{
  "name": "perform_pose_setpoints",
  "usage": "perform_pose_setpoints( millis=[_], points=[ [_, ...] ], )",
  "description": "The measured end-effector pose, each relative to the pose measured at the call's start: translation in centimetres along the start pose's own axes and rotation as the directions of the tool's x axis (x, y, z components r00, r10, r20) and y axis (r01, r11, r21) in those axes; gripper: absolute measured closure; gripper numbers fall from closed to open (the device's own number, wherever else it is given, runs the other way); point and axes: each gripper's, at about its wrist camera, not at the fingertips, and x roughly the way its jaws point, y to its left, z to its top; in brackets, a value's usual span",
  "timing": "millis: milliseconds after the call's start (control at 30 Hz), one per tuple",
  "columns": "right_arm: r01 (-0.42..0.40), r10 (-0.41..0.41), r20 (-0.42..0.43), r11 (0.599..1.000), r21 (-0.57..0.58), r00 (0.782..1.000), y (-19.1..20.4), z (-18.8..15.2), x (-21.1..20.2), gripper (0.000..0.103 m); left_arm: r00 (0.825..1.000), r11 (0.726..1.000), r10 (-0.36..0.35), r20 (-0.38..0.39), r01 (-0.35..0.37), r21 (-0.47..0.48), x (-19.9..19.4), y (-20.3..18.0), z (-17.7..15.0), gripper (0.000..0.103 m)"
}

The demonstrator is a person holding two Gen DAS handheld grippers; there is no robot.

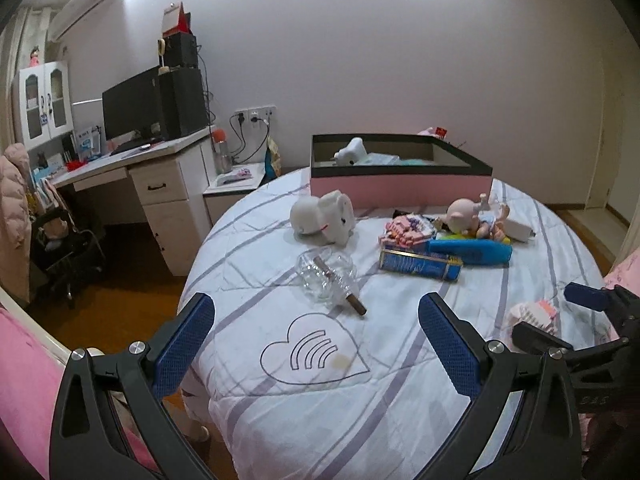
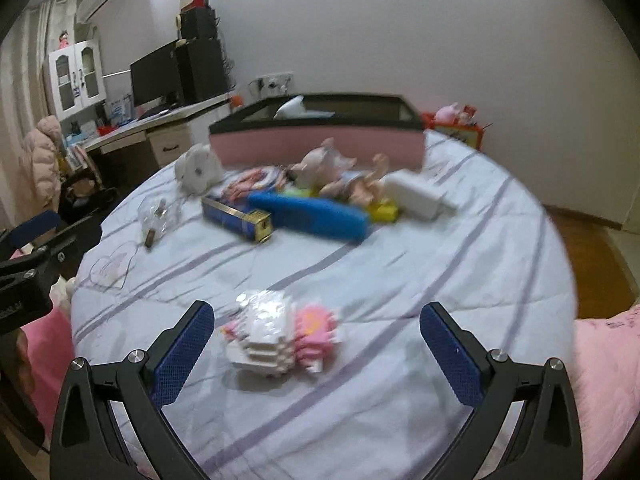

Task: Organize rigid objects
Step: 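Grasp the pink-white block figure with the right tool while the left tool grasps the glass bottle, then carry the block figure and glass bottle over the pink box with both tools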

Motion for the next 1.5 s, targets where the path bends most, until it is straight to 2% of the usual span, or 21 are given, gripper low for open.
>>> perform_pose_setpoints(
  millis=[67, 133, 167, 200, 300, 367, 567, 767, 867, 900, 967, 1000, 1067, 1133, 1300, 1500],
  points=[
    [0.013, -0.013, -0.015, 1.0, -0.003, 1.0, 0.1, -0.2, 0.6, 0.001, 1.0, 1.0, 0.001, -0.013, -0.001, -0.003, 0.4, 0.2, -0.1, 0.0],
    [0.0, 0.0, -0.02, 1.0, 0.017, 1.0, -0.1, -0.4, 0.9, 0.022, 1.0, 1.0, -0.001, -0.022, 0.001, -0.008, 0.8, 0.5, -0.1, 0.0],
    [0.0, 0.001, -0.029, 1.0, 0.024, 1.0, -0.4, -0.4, 1.0, 0.029, 1.0, 1.0, 0.0, -0.029, 0.0, -0.012, 1.1, 0.6, -0.1, 0.0],
    [0.016, -0.015, -0.022, 1.0, 0.015, 1.0, -0.5, -0.3, 0.9, 0.042, 1.0, 1.0, 0.0, -0.031, -0.001, -0.017, 1.3, 0.7, -0.1, 0.0],
    [-0.006, 0.007, -0.027, 1.0, 0.025, 1.0, -1.4, 0.1, 0.9, 0.042, 0.998, 0.999, -0.006, -0.055, 0.004, -0.033, 2.6, 0.9, 0.0, 0.0],
    [0.019, -0.018, -0.028, 1.0, 0.018, 0.999, -1.9, 0.5, 0.9, 0.042, 0.997, 0.999, -0.001, -0.079, -0.002, -0.04, 3.9, 0.8, 0.2, 0.0],
    [0.015, -0.013, -0.029, 0.998, 0.059, 0.999, -4.1, 1.9, 1.5, 0.042, 0.99, 0.999, 0.029, -0.136, -0.034, -0.035, 7.3, 0.2, 1.5, 0.0],
    [0.017, -0.015, -0.019, 0.997, 0.08, 1.0, -5.7, 3.1, 1.8, 0.042, 0.974, 0.993, 0.108, -0.198, -0.114, -0.015, 10.2, -0.2, 3.1, 0.0],
    [0.019, -0.018, -0.017, 0.996, 0.089, 1.0, -6.3, 3.9, 2.3, 0.042, 0.966, 0.993, 0.12, -0.228, -0.121, 0.007, 11.5, -0.4, 3.3, 0.001],
    [0.02, -0.018, -0.021, 0.996, 0.092, 1.0, -6.5, 4.0, 2.5, 0.042, 0.96, 0.993, 0.117, -0.254, -0.118, 0.012, 12.1, -0.4, 3.3, 0.003],
    [0.019, -0.017, -0.017, 0.995, 0.102, 1.0, -6.8, 4.3, 2.7, 0.042, 0.958, 0.996, 0.082, -0.275, -0.084, 0.004, 12.6, -0.4, 3.3, 0.027],
    [0.018, -0.016, -0.022, 0.994, 0.106, 1.0, -6.9, 4.4, 2.9, 0.042, 0.96, 0.998, 0.06, -0.274, -0.062, -0.001, 12.6, -0.3, 3.2, 0.031],
    [0.014, -0.012, -0.024, 0.993, 0.114, 1.0, -7.1, 4.6, 3.1, 0.042, 0.964, 1.0, 0.021, -0.266, -0.022, 0.0, 12.5, -0.3, 3.2, 0.05],
    [0.011, -0.008, -0.027, 0.993, 0.115, 1.0, -7.2, 4.7, 3.3, 0.042, 0.969, 1.0, 0.015, -0.248, -0.014, 0.006, 12.1, -0.5, 3.2, 0.05],
    [0.011, -0.01, -0.017, 0.994, 0.11, 1.0, -6.9, 4.8, 2.9, 0.042, 0.972, 0.998, -0.064, -0.227, 0.059, -0.028, 10.6, -0.4, 3.4, 0.05],
    [-0.01, 0.008, 0.032, 0.997, 0.078, 0.999, -5.2, 5.7, 0.7, 0.042, 0.987, 0.994, -0.107, -0.118, 0.103, -0.037, 6.4, -1.2, 6.0, 0.05]
  ],
)
